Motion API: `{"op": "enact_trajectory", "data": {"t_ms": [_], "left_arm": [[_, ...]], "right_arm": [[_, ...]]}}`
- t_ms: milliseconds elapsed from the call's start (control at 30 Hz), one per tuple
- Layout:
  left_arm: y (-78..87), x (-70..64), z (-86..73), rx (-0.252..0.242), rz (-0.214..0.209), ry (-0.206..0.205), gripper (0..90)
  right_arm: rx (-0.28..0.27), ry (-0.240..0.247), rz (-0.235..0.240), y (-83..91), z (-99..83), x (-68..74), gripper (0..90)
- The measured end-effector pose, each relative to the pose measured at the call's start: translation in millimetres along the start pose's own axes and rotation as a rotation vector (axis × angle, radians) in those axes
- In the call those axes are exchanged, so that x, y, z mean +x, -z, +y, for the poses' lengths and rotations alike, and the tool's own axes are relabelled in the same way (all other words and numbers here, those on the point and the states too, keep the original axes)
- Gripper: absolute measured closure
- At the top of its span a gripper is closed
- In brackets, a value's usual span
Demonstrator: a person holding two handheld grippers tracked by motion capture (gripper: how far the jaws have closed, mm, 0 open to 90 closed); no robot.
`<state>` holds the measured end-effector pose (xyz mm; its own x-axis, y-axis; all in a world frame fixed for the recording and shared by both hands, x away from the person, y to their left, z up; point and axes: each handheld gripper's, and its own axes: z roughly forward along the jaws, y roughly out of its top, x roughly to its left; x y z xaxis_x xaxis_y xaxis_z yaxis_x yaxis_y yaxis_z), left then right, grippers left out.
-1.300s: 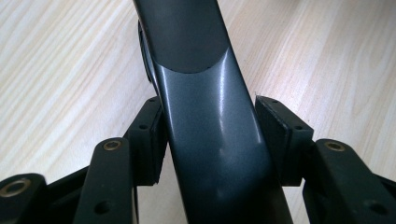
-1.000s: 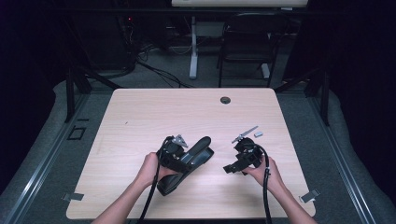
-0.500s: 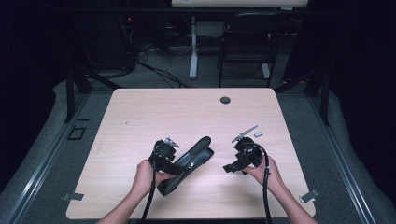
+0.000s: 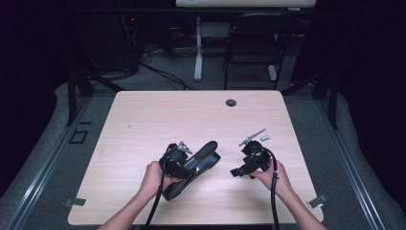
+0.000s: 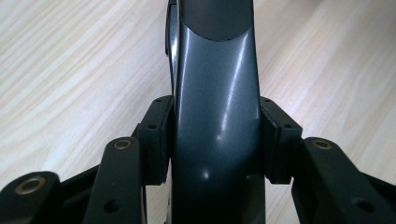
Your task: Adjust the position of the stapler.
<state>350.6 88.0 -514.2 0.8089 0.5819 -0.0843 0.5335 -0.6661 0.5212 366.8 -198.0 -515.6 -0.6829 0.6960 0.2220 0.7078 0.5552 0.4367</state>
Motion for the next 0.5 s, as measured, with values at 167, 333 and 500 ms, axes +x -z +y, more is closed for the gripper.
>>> {"op": "enact_trajectory", "data": {"t_ms": [167,333,500], "left_arm": [[-2.2,2.9,6.1,0.021,-0.041,-0.089,53.0],[-4.2,7.0,10.4,0.026,-0.063,-0.137,53.0],[-6.7,10.1,13.9,0.022,-0.096,-0.2,53.0]], "right_arm": [[-0.006,-0.014,0.003,-0.7,-1.4,2.0,18.6],[-0.004,-0.017,-0.01,-0.2,-6.1,1.0,18.6],[0.013,-0.018,-0.009,1.0,-11.5,-0.8,18.6]]}}
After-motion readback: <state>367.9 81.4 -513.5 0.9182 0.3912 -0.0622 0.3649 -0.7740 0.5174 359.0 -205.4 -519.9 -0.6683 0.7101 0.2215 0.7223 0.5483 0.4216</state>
